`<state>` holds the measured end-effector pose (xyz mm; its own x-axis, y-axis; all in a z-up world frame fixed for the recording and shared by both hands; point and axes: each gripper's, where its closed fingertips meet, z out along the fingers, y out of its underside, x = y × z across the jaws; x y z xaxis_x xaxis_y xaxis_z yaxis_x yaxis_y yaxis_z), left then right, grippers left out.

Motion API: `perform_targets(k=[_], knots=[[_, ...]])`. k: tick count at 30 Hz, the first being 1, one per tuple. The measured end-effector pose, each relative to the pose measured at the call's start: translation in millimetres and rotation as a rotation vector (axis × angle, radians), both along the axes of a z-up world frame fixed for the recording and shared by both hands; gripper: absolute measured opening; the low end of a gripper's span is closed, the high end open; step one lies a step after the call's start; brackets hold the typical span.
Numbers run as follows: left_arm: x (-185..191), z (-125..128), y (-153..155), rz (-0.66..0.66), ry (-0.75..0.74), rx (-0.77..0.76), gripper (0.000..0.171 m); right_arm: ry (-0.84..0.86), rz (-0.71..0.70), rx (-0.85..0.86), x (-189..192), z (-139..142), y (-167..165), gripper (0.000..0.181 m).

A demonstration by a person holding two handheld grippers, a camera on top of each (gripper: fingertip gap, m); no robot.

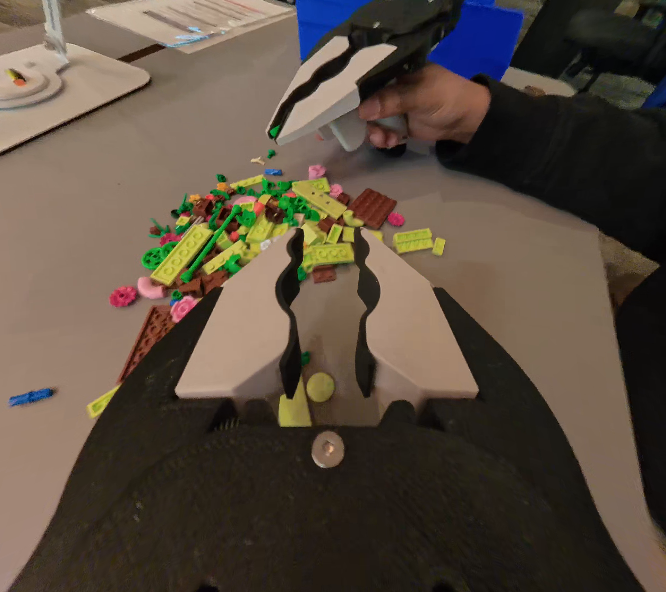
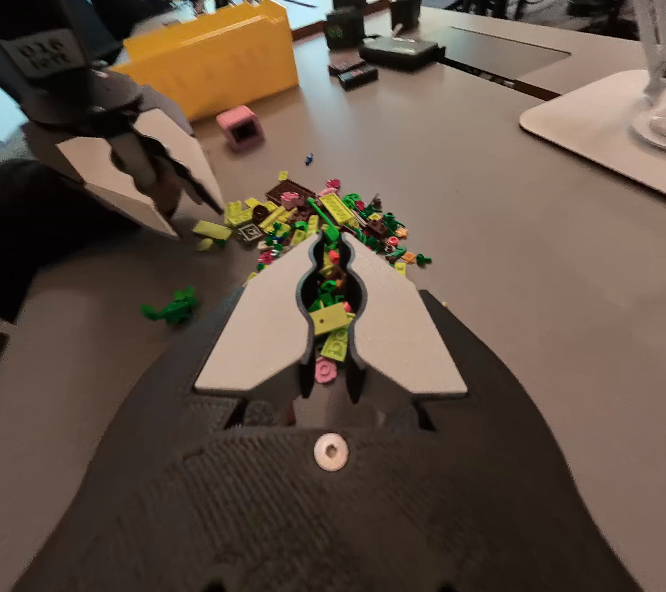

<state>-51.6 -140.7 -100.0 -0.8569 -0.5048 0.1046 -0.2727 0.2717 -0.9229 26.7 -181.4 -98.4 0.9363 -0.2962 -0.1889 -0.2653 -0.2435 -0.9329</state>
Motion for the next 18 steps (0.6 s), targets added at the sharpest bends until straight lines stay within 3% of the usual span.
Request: perform_targets(k=[11,18], knots=[[10.0,1.1,14.8,0.063,0.001,-0.042,0.022,-0.019,0.014,-0.3,-10.0,-44.0,8.4,0.008],[12.2,1.6,18.2,0.079,0.004,-0.051,0.022,-0.031,-0.014,-0.225,-6.1,-28.8,7.0,0.021]])
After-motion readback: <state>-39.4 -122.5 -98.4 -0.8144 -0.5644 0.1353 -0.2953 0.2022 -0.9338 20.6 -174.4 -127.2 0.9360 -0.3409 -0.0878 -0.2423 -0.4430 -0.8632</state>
